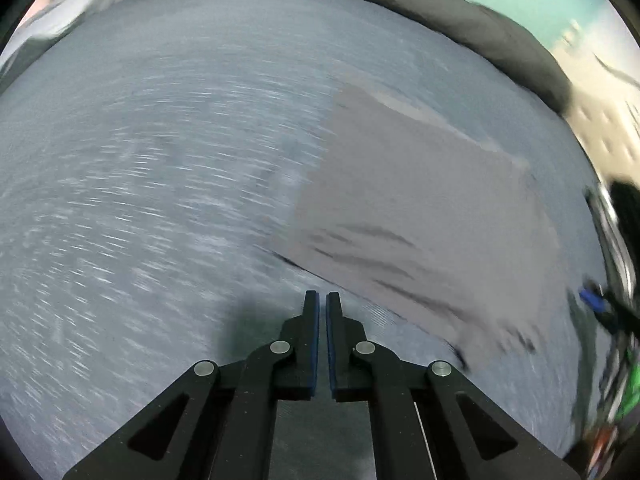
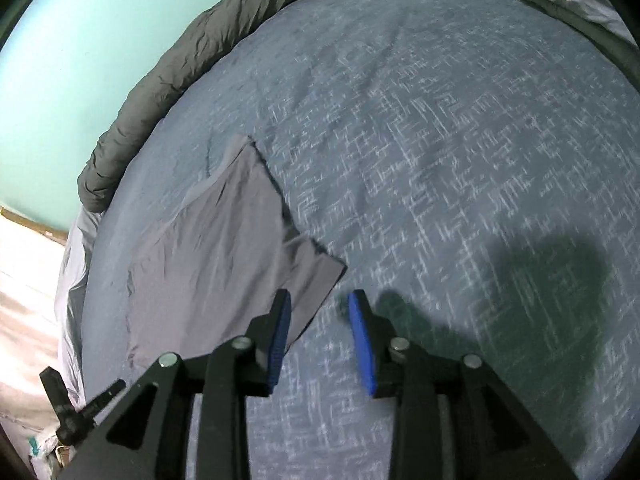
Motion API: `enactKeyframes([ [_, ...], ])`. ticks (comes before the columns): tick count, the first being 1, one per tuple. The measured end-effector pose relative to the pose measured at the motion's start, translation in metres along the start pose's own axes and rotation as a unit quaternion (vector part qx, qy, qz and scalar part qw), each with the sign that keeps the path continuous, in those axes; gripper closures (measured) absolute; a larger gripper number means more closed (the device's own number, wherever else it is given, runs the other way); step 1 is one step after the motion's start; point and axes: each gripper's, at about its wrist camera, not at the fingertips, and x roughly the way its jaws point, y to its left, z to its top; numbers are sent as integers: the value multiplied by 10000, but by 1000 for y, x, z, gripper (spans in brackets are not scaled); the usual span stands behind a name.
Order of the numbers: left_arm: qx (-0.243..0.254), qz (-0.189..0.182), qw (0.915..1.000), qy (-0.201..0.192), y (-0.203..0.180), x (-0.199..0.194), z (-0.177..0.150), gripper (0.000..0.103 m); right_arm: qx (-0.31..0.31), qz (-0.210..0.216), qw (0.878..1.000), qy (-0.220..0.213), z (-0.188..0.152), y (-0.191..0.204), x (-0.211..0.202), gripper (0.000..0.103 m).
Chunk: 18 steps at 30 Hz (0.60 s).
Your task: Fold clothes
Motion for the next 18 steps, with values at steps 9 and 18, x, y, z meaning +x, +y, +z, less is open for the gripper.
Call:
enactKeyframes([
  [9, -329, -164, 9993, 92, -70, 28, -16, 94, 117, -19, 9998, -160, 2, -11, 22, 68],
  [18, -329, -319, 9988, 148, -125, 89, 4, 97, 155, 382, 9990, -163, -6, -14, 31, 96],
])
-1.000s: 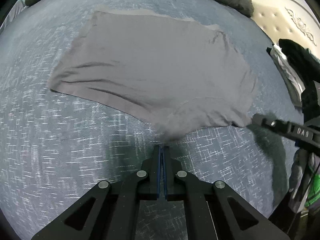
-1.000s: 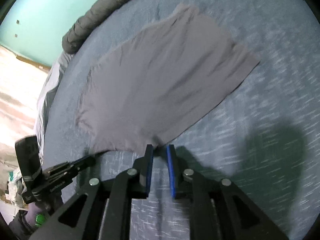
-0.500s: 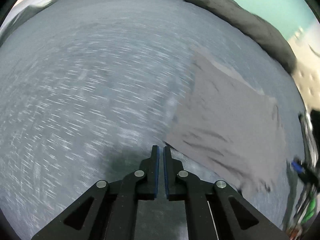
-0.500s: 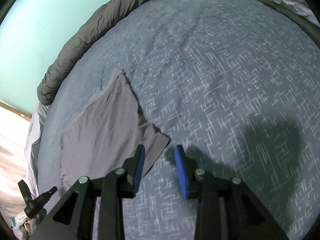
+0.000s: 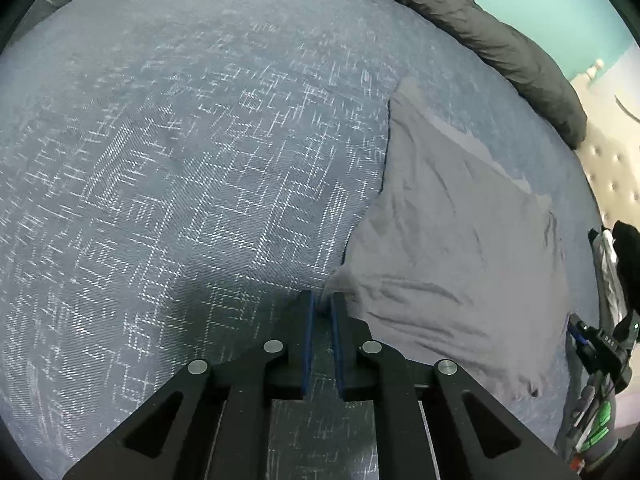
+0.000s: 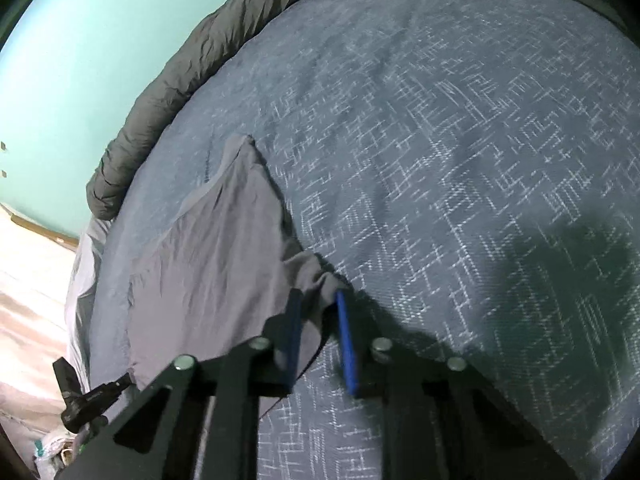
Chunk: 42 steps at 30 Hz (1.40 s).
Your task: Fold clothes
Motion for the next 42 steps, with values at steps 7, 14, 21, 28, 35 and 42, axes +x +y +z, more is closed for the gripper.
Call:
enactKeyframes([
  [7, 103, -20, 9999, -38, -2, -6, -1, 101, 323, 11, 9990, -308, -4, -24, -21, 103],
  [14, 121, -10, 9999, -39, 1, -24, -7, 101, 245, -267, 9983, -459, -3, -28, -32, 87],
  [21, 137, -6, 9999, -32, 1, -11, -5, 101, 201, -260, 9990, -293, -2, -15, -13, 61],
  [28, 136, -19, 9999, -11, 3, -9, -3, 101, 417, -45, 9986, -327, -11, -26, -17, 101],
  [35, 166, 6, 9999, -17, 3, -20, -8, 101, 413, -17, 9977, -540, -21, -40, -46, 102],
  [42, 161, 28, 9999, -5, 1, -22, -9, 101, 556, -226, 9972, -452, -28, -47, -52, 102],
])
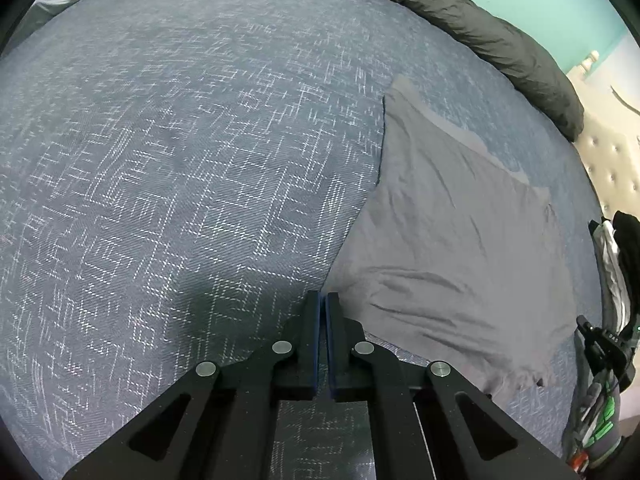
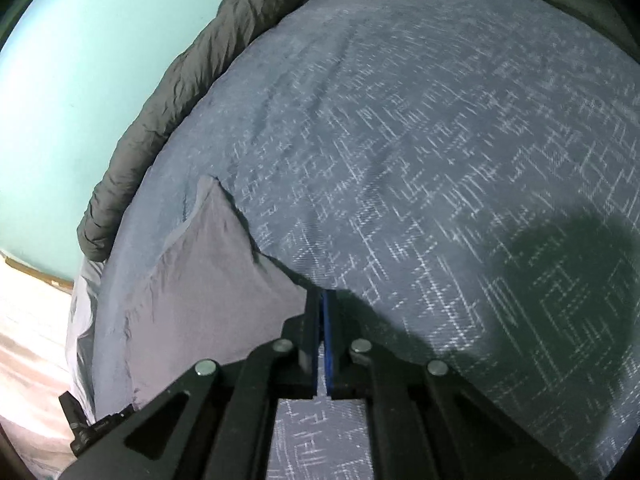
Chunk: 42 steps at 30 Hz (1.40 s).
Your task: Fold clothes
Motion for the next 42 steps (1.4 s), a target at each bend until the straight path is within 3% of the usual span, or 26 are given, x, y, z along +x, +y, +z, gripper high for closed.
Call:
enactKeyframes([
  [4, 44, -7, 10000, -7, 0, -5, 0, 101, -10, -14, 10000, 43, 0, 9, 7, 102],
  [12, 49, -47, 10000, -27, 0, -10, -1, 101, -487, -526, 9974, 115, 11, 37, 30, 100],
  [31, -98, -104, 9997, -209, 7, -28, -3, 101, -312, -467, 9981, -263, 12, 30, 10, 100],
  [36, 118, -220, 9992, -305, -24, -42, 5, 101, -324, -388, 9983, -285, 10, 28, 2, 100],
  [42, 691, -464, 9960, -340, -101, -53, 17, 101, -928, -347, 9949, -213, 4, 38, -5, 100],
])
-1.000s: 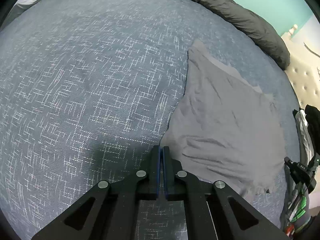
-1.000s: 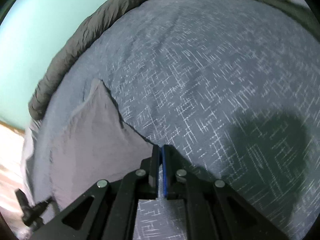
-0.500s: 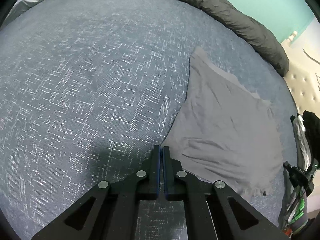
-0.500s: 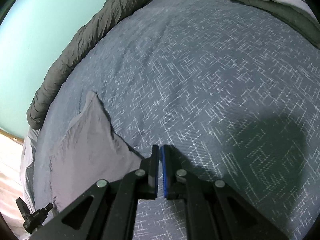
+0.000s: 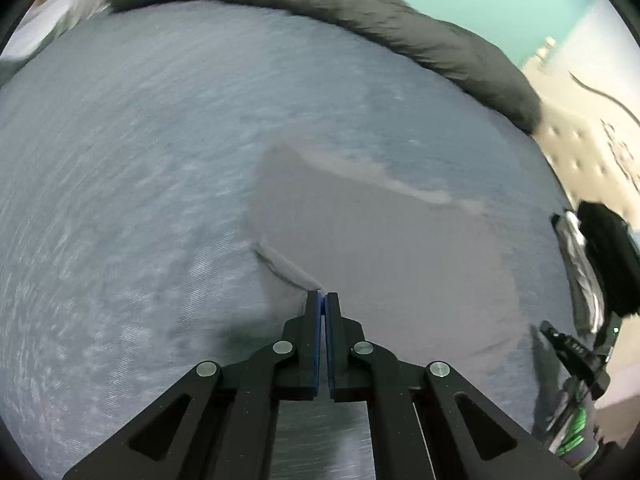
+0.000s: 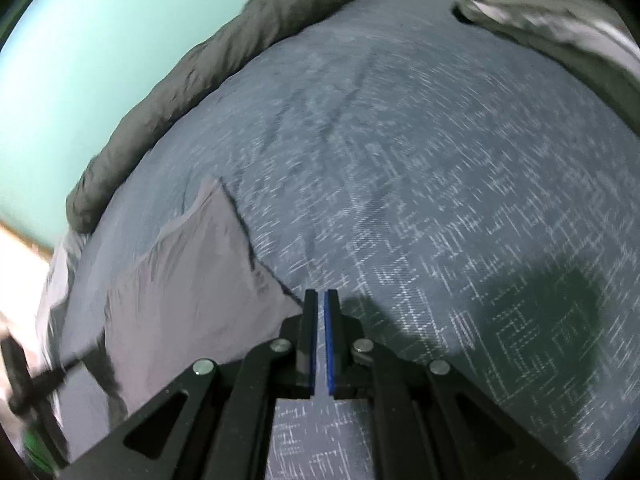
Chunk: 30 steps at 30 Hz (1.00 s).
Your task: Fold clothes
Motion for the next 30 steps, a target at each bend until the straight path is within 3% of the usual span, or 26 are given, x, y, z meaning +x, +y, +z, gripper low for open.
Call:
enactKeyframes([
  [9, 1076, -474, 9929, 187, -158, 34, 9, 101, 93, 320, 9994, -131, 7, -11, -19, 100],
  [12, 1467, -614, 9865, 400, -211, 57, -5, 101, 109, 406, 9990, -152, 11, -12, -25, 100],
  [16, 1935, -547, 9747, 980, -265, 105, -38, 101, 148, 498, 9986, -133, 13, -17, -32, 100],
  [21, 1637, -523, 9775, 1221, -257, 118, -48, 101, 197, 621, 9979, -42, 12, -21, -33, 100],
  [24, 1425, -624, 9815, 1113, -228, 98, -37, 100, 168, 750, 9970, 118, 9, -15, -23, 100],
  [30, 921, -345, 9926, 718, -140, 60, -7, 100, 53, 1051, 9936, 410, 5, 16, -6, 99],
])
